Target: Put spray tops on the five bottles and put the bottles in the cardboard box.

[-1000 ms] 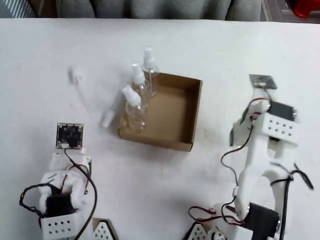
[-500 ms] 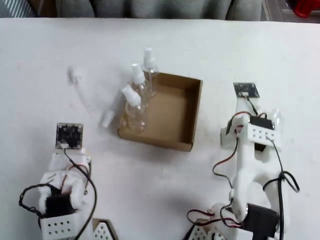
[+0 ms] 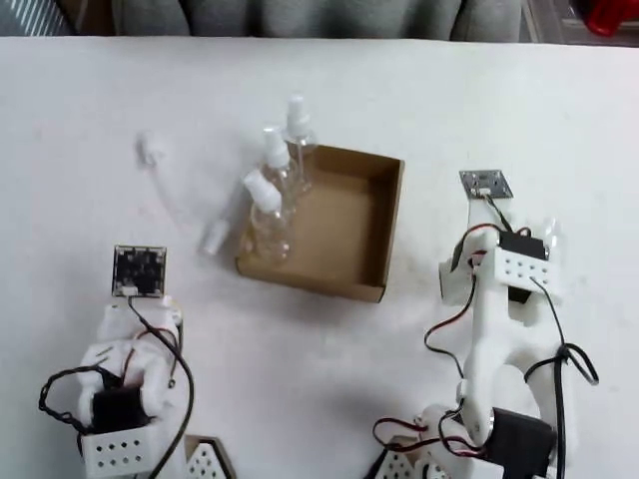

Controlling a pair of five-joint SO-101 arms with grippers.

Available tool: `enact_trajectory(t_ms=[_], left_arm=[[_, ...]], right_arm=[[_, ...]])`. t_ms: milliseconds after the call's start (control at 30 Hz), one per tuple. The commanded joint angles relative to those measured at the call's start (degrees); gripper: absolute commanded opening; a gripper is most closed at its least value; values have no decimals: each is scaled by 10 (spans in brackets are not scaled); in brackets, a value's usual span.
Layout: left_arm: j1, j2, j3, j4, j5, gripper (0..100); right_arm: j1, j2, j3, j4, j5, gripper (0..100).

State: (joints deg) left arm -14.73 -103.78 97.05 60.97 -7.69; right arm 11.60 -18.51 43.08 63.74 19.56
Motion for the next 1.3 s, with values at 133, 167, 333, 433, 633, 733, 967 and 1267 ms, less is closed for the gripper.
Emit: enact_trajectory(t_ms=[133,167,333,433,633,733,967,1267], left_arm=[[-4,2,0,-4,-6,57],[-4,2,0,-4,-6,57],[-5,2,0,-4,-6,57],[-5,2,0,-4,-6,57],[-5,2,0,-4,-6,57],[-5,2,0,-4,-6,57],[-6,2,0,-4,-6,55],[-6,1,-11,-5,-6,54]], right_arm=[[22,-14,-17,15,7,270],[22,-14,-15,15,7,286],[-6,-14,22,-17,8,236],[-7,-14,31,-28,8,207],[-7,-13,37,-29,8,156],[-7,-13,66,-86,6,79],[-6,-14,107,-174,8,23],[-6,-13,111,-175,8,20]])
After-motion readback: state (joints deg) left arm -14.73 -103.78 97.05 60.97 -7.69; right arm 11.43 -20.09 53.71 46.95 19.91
